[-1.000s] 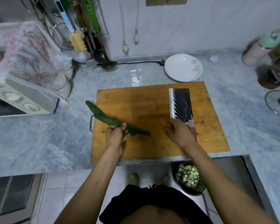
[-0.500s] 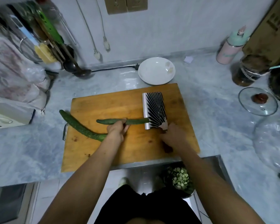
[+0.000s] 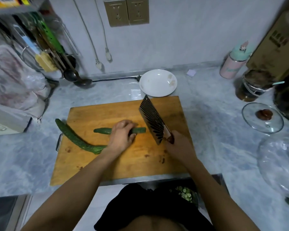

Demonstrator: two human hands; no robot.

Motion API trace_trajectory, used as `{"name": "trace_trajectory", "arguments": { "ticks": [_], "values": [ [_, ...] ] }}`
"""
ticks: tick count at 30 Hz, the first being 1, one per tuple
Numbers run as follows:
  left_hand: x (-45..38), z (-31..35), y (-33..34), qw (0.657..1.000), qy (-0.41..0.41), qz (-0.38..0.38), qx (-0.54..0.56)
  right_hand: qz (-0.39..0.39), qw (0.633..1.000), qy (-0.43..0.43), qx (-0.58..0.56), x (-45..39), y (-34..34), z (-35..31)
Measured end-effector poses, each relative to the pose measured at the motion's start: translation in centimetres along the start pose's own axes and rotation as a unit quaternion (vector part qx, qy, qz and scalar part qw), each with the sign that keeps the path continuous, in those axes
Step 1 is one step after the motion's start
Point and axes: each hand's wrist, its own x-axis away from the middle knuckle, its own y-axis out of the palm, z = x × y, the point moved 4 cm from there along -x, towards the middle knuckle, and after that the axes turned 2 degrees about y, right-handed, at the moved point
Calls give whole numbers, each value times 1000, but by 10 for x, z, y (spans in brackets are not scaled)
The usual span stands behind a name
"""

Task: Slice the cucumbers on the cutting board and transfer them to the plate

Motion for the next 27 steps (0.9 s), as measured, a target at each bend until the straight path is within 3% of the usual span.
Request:
{"name": "trace_trajectory", "arguments": {
  "ticks": [4,9,14,20,27],
  "values": [
    [-13,2,14,997,68,-20,-9,1,995,-32,99,-8,0,-21],
    [-5,-6,7,997,59,38,-20,-171,983,46,37,-14,18,-19],
    [-5,-9,5,998,48,29,-42,-106,993,26,-47,-11,29,-33],
    [-1,4,12,998,46,21,-42,-93,995,12,-38,-3,35,-28],
    [-26,35,-19,994,62,87,14,-43,996,1,-74,1,11,-10]
  ]
}}
